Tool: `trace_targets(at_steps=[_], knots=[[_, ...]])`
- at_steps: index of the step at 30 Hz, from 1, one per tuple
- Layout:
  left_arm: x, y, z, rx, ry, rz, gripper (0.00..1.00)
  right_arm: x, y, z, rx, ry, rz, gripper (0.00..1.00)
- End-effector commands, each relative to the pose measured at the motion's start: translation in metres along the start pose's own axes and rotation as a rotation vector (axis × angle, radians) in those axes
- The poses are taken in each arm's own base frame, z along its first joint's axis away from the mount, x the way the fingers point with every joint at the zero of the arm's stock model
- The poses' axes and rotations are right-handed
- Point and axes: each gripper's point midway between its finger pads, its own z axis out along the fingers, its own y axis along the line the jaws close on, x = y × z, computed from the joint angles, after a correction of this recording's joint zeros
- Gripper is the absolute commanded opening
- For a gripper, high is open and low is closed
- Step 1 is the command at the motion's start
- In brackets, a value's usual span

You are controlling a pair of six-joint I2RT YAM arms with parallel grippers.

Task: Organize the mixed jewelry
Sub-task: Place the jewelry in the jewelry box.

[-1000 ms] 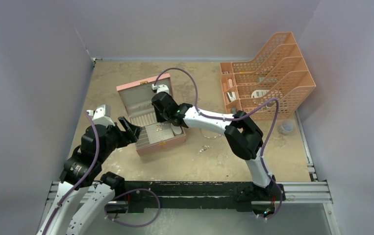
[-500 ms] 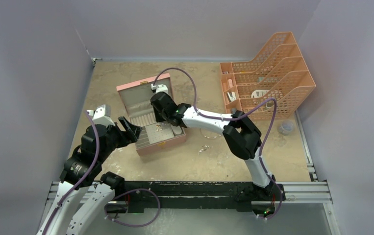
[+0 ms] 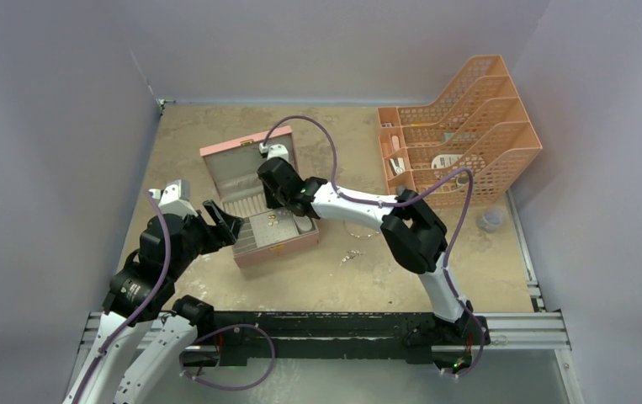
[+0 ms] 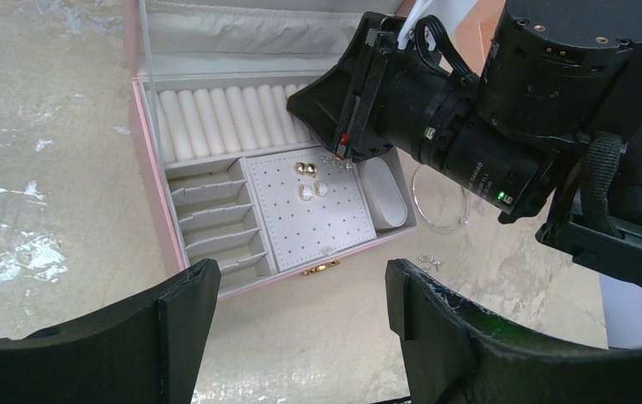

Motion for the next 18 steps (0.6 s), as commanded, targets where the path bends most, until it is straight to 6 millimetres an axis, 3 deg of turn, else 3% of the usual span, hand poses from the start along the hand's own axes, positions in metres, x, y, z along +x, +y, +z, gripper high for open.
trace_targets(at_steps=[1, 9, 18], knots=[[-0.008, -0.004, 0.001, 0.018, -0.027, 0.017, 0.72, -0.041, 0.010, -0.025, -0.038, -0.097, 0.060, 0.17], [-0.007, -0.004, 0.002, 0.014, -0.026, 0.014, 0.72, -0.058, 0.002, -0.055, -0.022, -0.150, 0.101, 0.27], [-0.009, -0.003, -0.001, 0.012, -0.036, 0.004, 0.72, -0.056, -0.033, -0.092, 0.062, -0.199, 0.152, 0.32]])
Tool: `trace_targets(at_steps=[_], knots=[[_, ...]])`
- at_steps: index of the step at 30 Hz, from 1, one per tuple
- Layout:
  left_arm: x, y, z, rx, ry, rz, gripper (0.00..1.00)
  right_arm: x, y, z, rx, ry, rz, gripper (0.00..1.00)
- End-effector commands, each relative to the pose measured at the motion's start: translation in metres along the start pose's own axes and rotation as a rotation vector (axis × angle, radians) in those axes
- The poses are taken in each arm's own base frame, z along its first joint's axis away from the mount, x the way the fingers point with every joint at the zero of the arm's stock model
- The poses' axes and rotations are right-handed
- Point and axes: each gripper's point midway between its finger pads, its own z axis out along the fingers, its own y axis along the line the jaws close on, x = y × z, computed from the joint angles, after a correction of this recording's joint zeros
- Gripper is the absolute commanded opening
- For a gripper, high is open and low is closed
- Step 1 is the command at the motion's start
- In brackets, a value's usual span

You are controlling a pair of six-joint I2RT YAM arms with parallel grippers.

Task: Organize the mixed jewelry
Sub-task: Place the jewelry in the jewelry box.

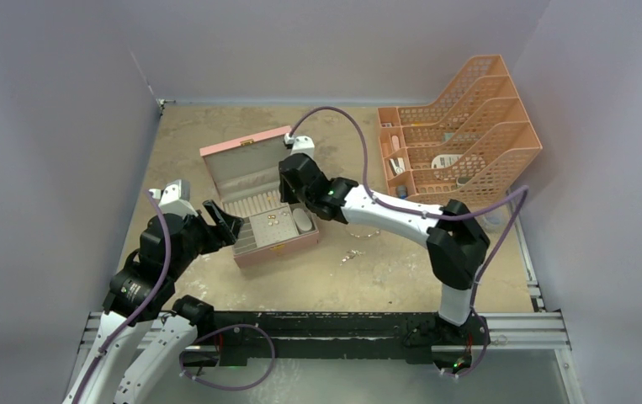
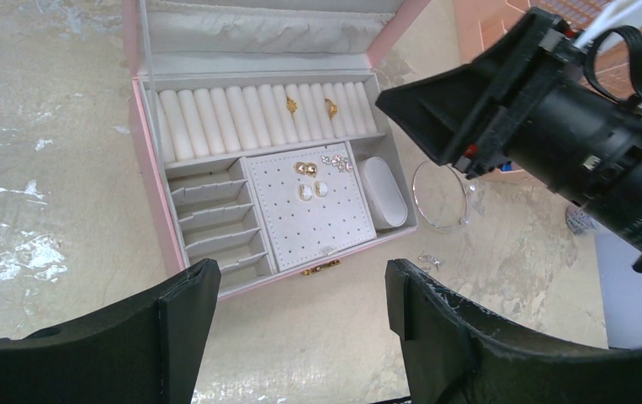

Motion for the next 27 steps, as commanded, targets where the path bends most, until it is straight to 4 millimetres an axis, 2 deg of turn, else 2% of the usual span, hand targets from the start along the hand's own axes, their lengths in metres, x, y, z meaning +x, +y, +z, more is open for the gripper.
trace_targets(at_steps=[1, 7, 13, 20, 27], knots=[[-0.009, -0.004, -0.001, 0.013, -0.037, 0.003, 0.72, -0.023, -0.017, -0.020, 0.041, -0.085, 0.065, 0.32], [-0.009, -0.003, 0.000, 0.011, -0.037, 0.003, 0.72, -0.004, -0.017, 0.000, 0.037, -0.030, 0.058, 0.28], [-0.009, -0.003, -0.001, 0.009, -0.037, 0.003, 0.72, -0.002, -0.007, 0.021, 0.020, -0.024, 0.041, 0.25], [-0.009, -0.002, 0.000, 0.006, -0.037, 0.001, 0.72, 0.007, -0.003, 0.034, 0.002, -0.004, 0.019, 0.21], [-0.009, -0.003, 0.000, 0.008, -0.037, 0.002, 0.72, 0.004, -0.001, 0.036, -0.005, -0.015, 0.020, 0.20]])
